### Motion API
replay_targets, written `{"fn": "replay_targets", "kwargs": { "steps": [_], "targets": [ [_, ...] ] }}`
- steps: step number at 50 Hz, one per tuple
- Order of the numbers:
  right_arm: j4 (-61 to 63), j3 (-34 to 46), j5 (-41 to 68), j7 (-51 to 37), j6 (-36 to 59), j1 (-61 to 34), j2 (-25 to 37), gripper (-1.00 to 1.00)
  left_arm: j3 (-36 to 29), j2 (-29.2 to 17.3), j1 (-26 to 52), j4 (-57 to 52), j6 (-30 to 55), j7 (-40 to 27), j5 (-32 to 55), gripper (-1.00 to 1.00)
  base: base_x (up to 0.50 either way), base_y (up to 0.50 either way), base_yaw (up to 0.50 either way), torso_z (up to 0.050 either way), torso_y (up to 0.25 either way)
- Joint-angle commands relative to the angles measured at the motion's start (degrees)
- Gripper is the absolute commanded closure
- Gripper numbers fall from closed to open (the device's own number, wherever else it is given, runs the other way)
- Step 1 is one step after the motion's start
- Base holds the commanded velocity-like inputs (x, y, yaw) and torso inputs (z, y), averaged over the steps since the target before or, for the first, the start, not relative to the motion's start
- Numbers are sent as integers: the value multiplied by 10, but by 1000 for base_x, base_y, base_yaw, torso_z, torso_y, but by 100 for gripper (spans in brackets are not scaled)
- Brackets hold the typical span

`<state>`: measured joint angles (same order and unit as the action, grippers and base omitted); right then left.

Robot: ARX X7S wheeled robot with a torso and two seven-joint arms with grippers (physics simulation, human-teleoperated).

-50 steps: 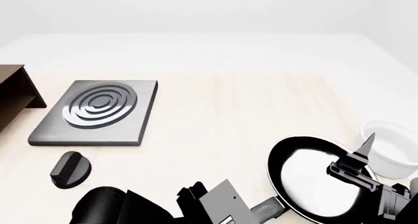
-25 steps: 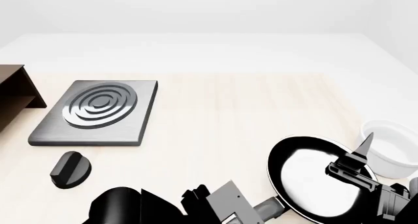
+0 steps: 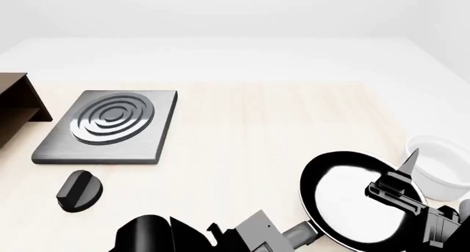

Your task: Put the frying pan on top of the cabinet.

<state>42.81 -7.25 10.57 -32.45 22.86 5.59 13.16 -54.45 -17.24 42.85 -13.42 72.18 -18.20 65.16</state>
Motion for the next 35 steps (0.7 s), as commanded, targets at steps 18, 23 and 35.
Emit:
{"fn": "replay_targets", "kwargs": {
  "steps": [18,23,35],
  "targets": [
    [3,1,8,-7,-2,2,7,-100,65,-27,32,-39,13,-73,33,100,0,0,0,0,0],
    [3,5,6,-9,-1,1,8,-100,139,-50,57,-63,25,-115,107,100,0,0,0,0,2],
    [1,7,7,-13,-2,1,10,-100,248,-114,107,-67,20,-169,225,100,0,0,0,0,2]
  ]
}}
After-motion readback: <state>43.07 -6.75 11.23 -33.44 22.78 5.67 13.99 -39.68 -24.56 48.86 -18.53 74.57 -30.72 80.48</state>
